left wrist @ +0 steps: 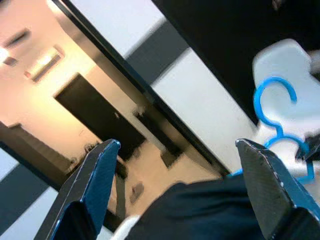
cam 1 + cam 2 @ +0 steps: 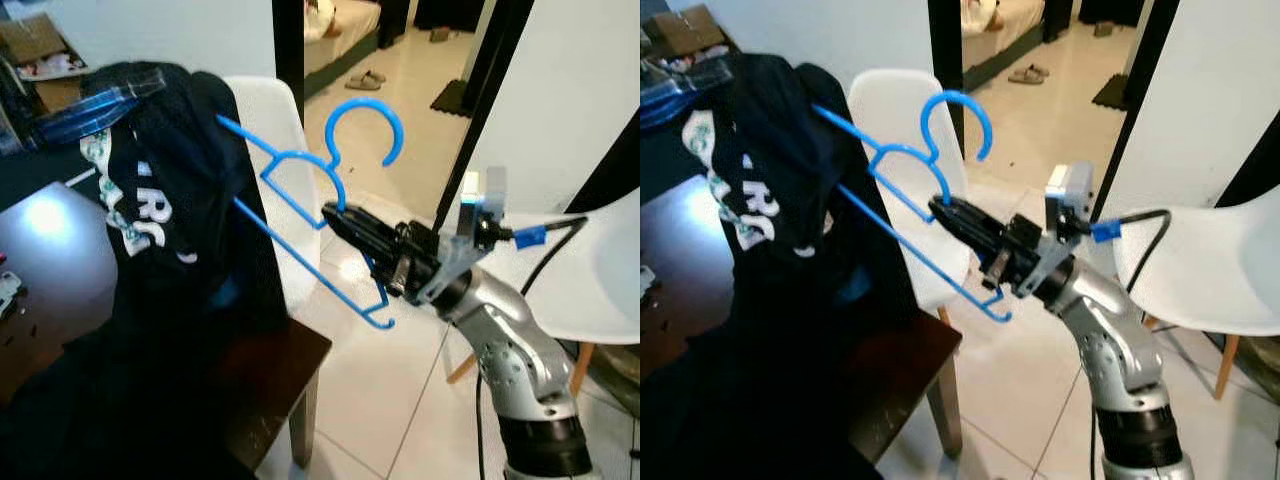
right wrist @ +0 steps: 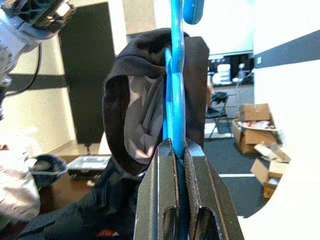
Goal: Hang hanger
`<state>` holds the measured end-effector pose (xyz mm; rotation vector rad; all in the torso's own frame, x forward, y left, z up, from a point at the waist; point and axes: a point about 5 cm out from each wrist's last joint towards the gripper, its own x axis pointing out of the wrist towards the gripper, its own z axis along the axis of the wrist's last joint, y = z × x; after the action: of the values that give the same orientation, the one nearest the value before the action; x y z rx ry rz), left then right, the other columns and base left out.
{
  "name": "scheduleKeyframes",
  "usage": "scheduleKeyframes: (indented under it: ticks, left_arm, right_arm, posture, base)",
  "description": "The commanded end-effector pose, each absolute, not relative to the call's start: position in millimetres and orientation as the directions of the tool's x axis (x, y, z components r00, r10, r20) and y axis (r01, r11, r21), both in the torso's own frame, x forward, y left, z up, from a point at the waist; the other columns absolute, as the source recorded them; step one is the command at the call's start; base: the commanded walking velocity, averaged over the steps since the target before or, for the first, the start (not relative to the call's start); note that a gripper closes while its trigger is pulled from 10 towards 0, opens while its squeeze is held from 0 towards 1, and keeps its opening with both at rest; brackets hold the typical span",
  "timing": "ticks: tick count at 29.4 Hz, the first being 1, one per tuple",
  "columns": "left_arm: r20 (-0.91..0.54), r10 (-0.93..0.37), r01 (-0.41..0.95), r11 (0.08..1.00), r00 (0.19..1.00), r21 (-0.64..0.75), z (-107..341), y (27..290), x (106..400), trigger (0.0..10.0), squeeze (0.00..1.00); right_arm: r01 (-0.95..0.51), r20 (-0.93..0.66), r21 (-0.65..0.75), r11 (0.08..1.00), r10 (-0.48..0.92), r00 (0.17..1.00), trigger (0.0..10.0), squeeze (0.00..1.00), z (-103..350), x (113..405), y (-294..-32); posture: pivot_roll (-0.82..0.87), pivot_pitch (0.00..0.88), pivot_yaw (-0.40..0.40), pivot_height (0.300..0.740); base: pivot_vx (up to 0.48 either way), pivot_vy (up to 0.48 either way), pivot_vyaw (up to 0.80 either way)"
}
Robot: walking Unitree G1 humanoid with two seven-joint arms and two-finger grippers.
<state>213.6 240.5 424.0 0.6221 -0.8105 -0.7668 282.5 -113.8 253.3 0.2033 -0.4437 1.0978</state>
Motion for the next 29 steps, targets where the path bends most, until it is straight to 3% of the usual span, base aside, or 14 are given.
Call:
scheduleKeyframes:
  ticks: [1, 2, 4, 6, 10, 14, 15, 18, 29]
  left_arm:
    - [0.468, -0.76, 0.341, 0.631, 0.451, 0.697, 426, 245, 212, 10.0, 0.0]
    - [0.468, -0.76, 0.341, 0.631, 0.451, 0.697, 426, 245, 212, 10.0, 0.0]
    - [0.608, -0.612, 0.304, 0.786, 0.505, 0.538, 420, 252, 231, 10.0, 0.0]
    - [0.642, -0.553, 0.301, 0.832, 0.531, 0.466, 412, 250, 241, 10.0, 0.0]
    - [0.587, -0.538, 0.342, 0.841, 0.605, 0.418, 362, 218, 267, 10.0, 0.0]
    - [0.578, -0.529, 0.355, 0.848, 0.622, 0.393, 347, 207, 271, 10.0, 0.0]
    - [0.559, -0.512, 0.375, 0.859, 0.652, 0.349, 321, 187, 277, 10.0, 0.0]
    - [0.535, -0.517, 0.386, 0.856, 0.668, 0.345, 307, 175, 279, 10.0, 0.0]
    - [0.512, -0.528, 0.375, 0.847, 0.678, 0.376, 292, 152, 291, 10.0, 0.0]
  right_arm:
    - [-0.862, 0.496, -0.053, 0.504, 0.763, 0.415, 10.0, 0.0, 261, 288, -119]
    - [-0.862, 0.496, -0.053, 0.504, 0.763, 0.415, 10.0, 0.0, 261, 288, -119]
    - [-0.764, 0.579, 0.038, 0.644, 0.609, 0.542, 10.0, 0.0, 278, 309, -135]
    - [-0.717, 0.605, 0.073, 0.694, 0.54, 0.584, 10.0, 0.0, 286, 318, -143]
    - [-0.642, 0.671, 0.11, 0.759, 0.42, 0.611, 10.0, 0.0, 312, 328, -161]
    - [-0.636, 0.687, 0.112, 0.764, 0.403, 0.605, 10.0, 0.0, 319, 329, -165]
    - [-0.645, 0.709, 0.096, 0.758, 0.402, 0.579, 10.0, 0.0, 329, 325, -166]
    - [-0.657, 0.716, 0.08, 0.749, 0.416, 0.561, 10.0, 0.0, 331, 323, -164]
    - [-0.748, 0.737, 0.039, 0.663, 0.487, 0.47, 10.0, 0.0, 331, 312, -147]
  posture:
    - [0.06, 0.107, 0.016, 0.74]
    - [0.06, 0.107, 0.016, 0.74]
    - [0.07, 0.106, 0.017, 0.74]
    - [0.07, 0.104, 0.02, 0.74]
    - [0.06, 0.102, 0.021, 0.74]
    - [0.06, 0.101, 0.021, 0.74]
    - [0.05, 0.101, 0.018, 0.74]
    - [0.05, 0.099, 0.017, 0.74]
    - [0.04, 0.09, 0.022, 0.74]
  base:
    - [0.0, 0.0, 0.0]
    - [0.0, 0.0, 0.0]
    - [0.0, 0.0, 0.0]
    - [0.0, 0.0, 0.0]
    - [0.0, 0.0, 0.0]
    - [0.0, 0.0, 0.0]
    - [0.0, 0.0, 0.0]
    - [0.0, 0.0, 0.0]
    - [0.0, 0.0, 0.0]
